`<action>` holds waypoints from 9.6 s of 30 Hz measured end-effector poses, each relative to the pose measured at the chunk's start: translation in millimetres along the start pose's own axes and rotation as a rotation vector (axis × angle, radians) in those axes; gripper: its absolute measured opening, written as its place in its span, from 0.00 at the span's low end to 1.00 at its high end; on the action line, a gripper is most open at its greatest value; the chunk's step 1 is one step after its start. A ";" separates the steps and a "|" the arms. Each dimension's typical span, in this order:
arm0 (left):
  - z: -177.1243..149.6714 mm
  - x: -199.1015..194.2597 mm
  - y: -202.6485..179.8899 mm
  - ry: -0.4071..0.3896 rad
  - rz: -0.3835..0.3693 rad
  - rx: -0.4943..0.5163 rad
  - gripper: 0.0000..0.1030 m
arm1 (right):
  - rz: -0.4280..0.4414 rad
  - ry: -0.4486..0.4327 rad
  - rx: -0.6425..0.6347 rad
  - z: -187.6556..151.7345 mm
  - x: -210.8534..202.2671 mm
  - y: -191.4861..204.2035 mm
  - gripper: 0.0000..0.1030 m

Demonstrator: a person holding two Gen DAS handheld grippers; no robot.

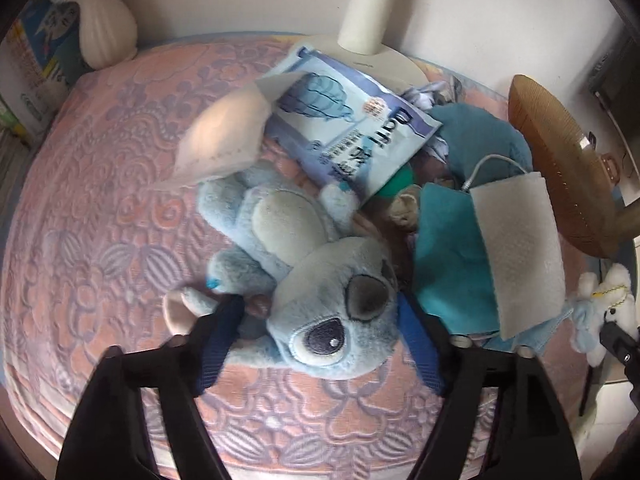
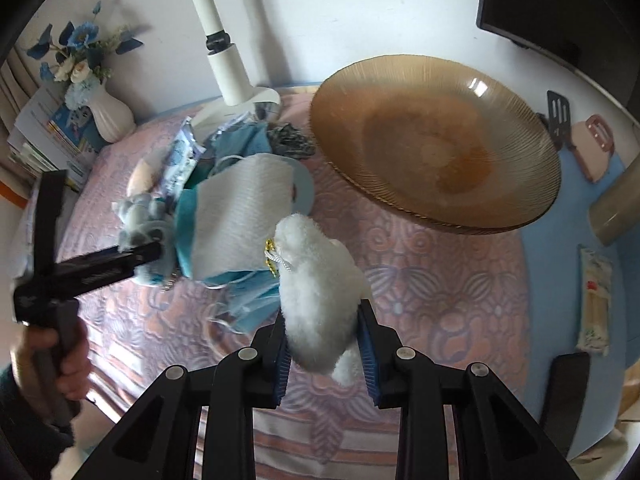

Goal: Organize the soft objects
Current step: 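Carry both plush toys onto the amber glass plate and open both tools, then grasp the translucent OSTREE pouch with the left tool while the right tool grasps the Dafi packet, then carry the pouch and Dafi packet onto the amber plate and release both, then grasp the white towel with the right tool while the left tool grasps the teal cloth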

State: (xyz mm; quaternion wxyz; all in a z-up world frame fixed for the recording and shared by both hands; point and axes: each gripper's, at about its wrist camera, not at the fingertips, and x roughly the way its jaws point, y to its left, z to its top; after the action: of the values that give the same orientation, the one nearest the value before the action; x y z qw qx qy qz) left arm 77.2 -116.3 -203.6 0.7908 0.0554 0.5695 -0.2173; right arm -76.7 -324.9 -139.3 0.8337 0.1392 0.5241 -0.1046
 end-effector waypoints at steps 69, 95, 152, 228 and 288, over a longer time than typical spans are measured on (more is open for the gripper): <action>39.3 -108.2 -116.3 -0.240 -0.255 0.176 0.61 | 0.031 -0.152 0.253 83.7 -58.2 -119.2 0.60; 15.2 -140.5 -63.1 -0.253 -0.127 0.063 0.61 | -0.021 -0.092 0.050 80.7 -54.0 -32.5 0.71; 89.8 40.4 89.0 0.083 -0.273 0.210 0.61 | 0.176 0.134 -0.272 181.5 173.8 164.3 0.41; 64.1 -101.5 -115.0 -0.186 -0.242 0.271 0.62 | -0.021 -0.149 0.123 87.3 -61.2 -87.8 0.33; 26.4 13.1 0.0 0.119 -0.416 0.115 0.14 | 0.094 0.167 -0.062 66.7 80.6 41.9 0.26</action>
State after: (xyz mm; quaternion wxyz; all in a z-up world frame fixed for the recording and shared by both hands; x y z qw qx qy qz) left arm 103.7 -128.7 -206.6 0.6895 -0.0052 0.6010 -0.4042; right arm 27.7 -310.6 -179.5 0.7949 0.1460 0.5878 -0.0370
